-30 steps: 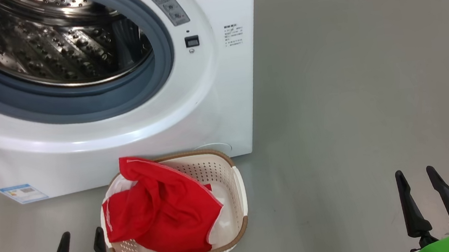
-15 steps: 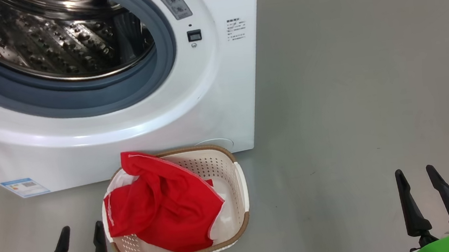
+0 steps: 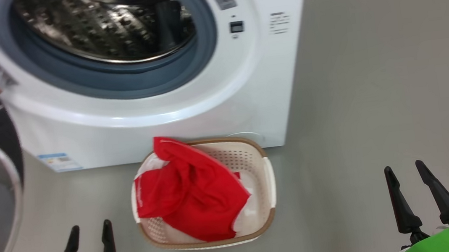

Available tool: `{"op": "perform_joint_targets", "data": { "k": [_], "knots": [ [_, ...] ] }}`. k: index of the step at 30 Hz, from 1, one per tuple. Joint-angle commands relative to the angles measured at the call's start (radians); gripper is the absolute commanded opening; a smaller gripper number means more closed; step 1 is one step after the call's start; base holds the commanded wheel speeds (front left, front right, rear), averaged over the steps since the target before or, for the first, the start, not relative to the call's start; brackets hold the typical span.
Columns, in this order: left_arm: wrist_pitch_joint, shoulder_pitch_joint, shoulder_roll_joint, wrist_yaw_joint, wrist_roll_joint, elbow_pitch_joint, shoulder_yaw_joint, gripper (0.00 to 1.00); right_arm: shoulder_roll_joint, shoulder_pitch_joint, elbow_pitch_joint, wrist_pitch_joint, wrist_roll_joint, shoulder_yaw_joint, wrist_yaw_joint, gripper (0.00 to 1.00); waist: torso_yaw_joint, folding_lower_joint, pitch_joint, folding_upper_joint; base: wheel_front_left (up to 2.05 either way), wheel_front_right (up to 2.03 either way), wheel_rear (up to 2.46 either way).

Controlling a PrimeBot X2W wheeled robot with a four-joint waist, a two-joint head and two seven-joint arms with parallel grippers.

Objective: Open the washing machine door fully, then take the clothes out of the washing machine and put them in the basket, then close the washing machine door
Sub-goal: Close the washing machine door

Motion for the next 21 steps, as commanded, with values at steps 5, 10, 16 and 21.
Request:
{"op": "perform_joint_targets", "data": {
  "k": [5, 10, 16, 21],
  "knots": [
    [-0.006, -0.019, -0.009, -0.005, -0.012, -0.006, 0.013, 1.0, -0.015, -0.034, -0.015, -0.006, -0.033, 0.036, 0.006, 1.0, 0.129, 0.0, -0.007, 0.0, 0.0, 0.0, 0.0],
    [-0.006, -0.007, -0.02, -0.005, -0.021, 0.0, -0.005, 1.0, -0.031, -0.038, -0.004, -0.006, -0.037, 0.053, 0.006, 1.0, 0.213, 0.0, -0.013, 0.0, 0.0, 0.0, 0.0],
    [-0.006, 0.009, -0.024, -0.005, -0.026, 0.012, -0.034, 1.0, -0.054, -0.043, 0.013, -0.006, -0.033, 0.082, 0.006, 1.0, 0.299, 0.0, -0.03, 0.0, 0.0, 0.0, 0.0],
    [-0.006, 0.019, -0.024, -0.005, -0.051, 0.015, -0.039, 1.0, -0.065, -0.054, 0.024, -0.006, -0.027, 0.106, 0.006, 1.0, 0.351, 0.0, -0.039, 0.0, 0.0, 0.0, 0.0]
  ]
}}
